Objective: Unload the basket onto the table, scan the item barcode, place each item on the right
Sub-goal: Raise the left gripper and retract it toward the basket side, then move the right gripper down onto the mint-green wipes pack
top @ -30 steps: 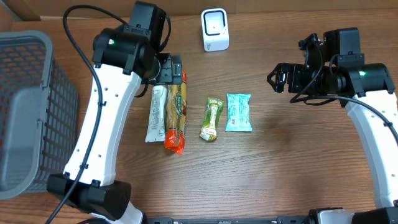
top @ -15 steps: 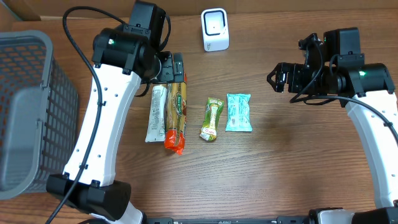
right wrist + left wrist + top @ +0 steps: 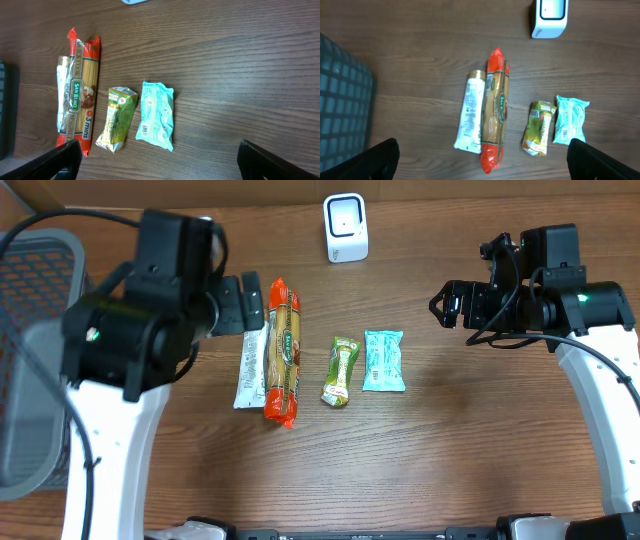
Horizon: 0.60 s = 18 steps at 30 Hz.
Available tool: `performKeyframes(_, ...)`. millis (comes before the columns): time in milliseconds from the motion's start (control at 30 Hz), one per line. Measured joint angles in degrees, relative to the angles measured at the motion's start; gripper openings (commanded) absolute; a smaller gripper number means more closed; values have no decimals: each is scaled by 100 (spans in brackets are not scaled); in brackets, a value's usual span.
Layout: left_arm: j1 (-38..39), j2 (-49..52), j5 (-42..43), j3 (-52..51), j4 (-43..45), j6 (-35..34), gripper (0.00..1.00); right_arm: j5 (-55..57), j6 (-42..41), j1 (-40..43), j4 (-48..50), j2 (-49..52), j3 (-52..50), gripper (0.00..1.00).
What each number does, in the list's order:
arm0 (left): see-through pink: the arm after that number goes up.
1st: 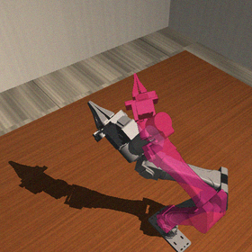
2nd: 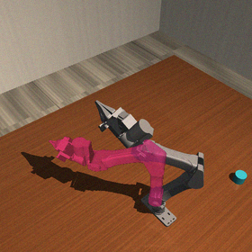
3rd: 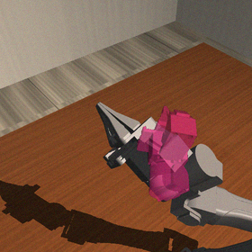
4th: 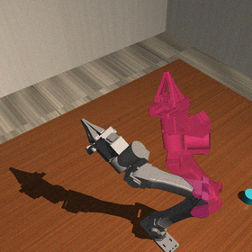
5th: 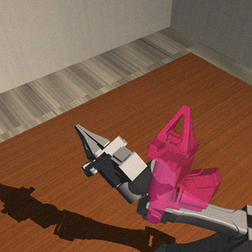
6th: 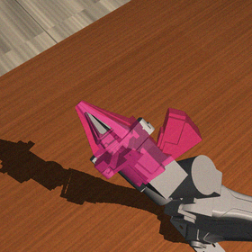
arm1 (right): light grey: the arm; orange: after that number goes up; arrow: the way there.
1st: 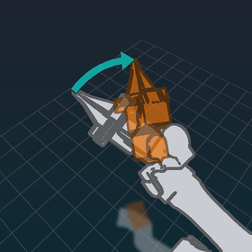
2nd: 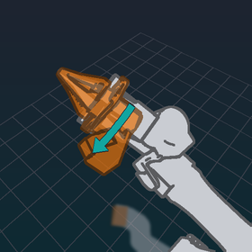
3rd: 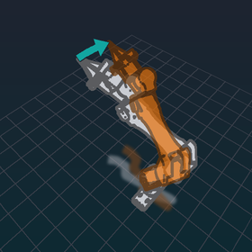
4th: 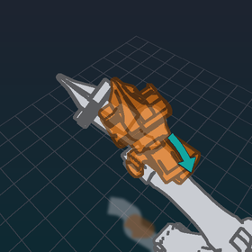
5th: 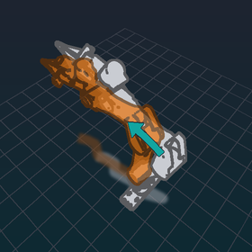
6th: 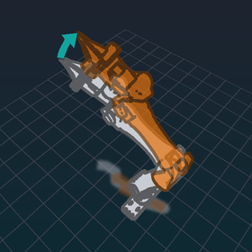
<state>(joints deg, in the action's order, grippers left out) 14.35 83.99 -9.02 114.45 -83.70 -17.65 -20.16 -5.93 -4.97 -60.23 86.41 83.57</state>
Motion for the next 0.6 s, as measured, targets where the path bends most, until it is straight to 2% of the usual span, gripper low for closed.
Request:
performKeyframes(200,-48,-101,140,-186,-55,546,94,0,-4,0,2,0,0,100)
performKeyframes(433,-767,-109,415,-1572,361,627,90,0,-2,0,-4,0,0,100)
performKeyframes(467,-927,-116,525,-1821,492,627,87,-2,0,0,-2,0,0,100)
performKeyframes(600,-1436,-142,935,-2667,721,627,86,0,-4,0,-7,0,0,100)
